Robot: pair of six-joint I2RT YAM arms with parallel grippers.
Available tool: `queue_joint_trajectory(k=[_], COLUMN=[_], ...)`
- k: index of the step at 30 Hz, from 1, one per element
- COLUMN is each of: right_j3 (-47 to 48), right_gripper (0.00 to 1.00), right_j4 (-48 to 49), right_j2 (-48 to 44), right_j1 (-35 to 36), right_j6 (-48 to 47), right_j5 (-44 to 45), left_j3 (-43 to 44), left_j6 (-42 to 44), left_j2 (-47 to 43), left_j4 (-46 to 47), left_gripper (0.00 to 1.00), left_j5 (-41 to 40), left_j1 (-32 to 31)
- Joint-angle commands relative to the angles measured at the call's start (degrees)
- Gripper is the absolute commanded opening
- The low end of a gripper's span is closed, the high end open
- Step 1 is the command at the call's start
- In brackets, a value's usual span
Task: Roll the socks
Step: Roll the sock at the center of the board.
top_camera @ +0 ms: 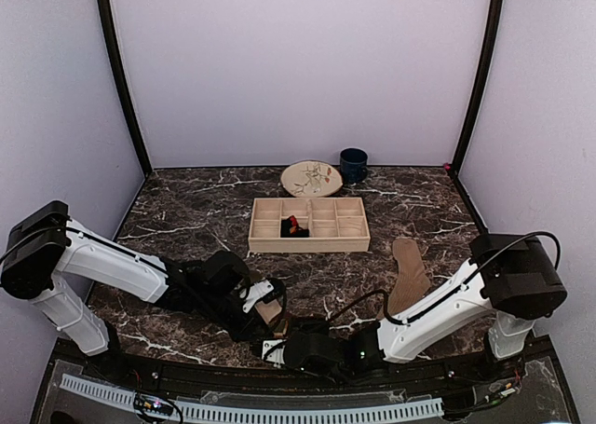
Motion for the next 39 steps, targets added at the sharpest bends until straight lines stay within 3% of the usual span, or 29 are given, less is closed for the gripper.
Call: queue_joint_trajectory(k=[1, 21, 39], right_j3=[0.45, 1.91, 3.77], right_gripper=[0.63, 0.49, 0.19], right_j4=[1.75, 1.17, -3.56], right_j2=[0.62, 3.26, 5.42], right_j1=[-1.53, -4.04, -4.42], right_j6=[-2.10, -5.00, -3.61], right_j5=[-3.52, -8.18, -10.82], left_j3=[-1.96, -1.42, -1.70], left_j6=[0.70, 1.15, -0.50], left_j2=[1.48, 1.73, -0.46], left_j4=[-5.97, -6.20, -6.44], left_gripper=[0.00, 0.00, 0.00], left_j5=[0.17, 0.57, -2.74], left_j1=[-0.12, -0.12, 0.04])
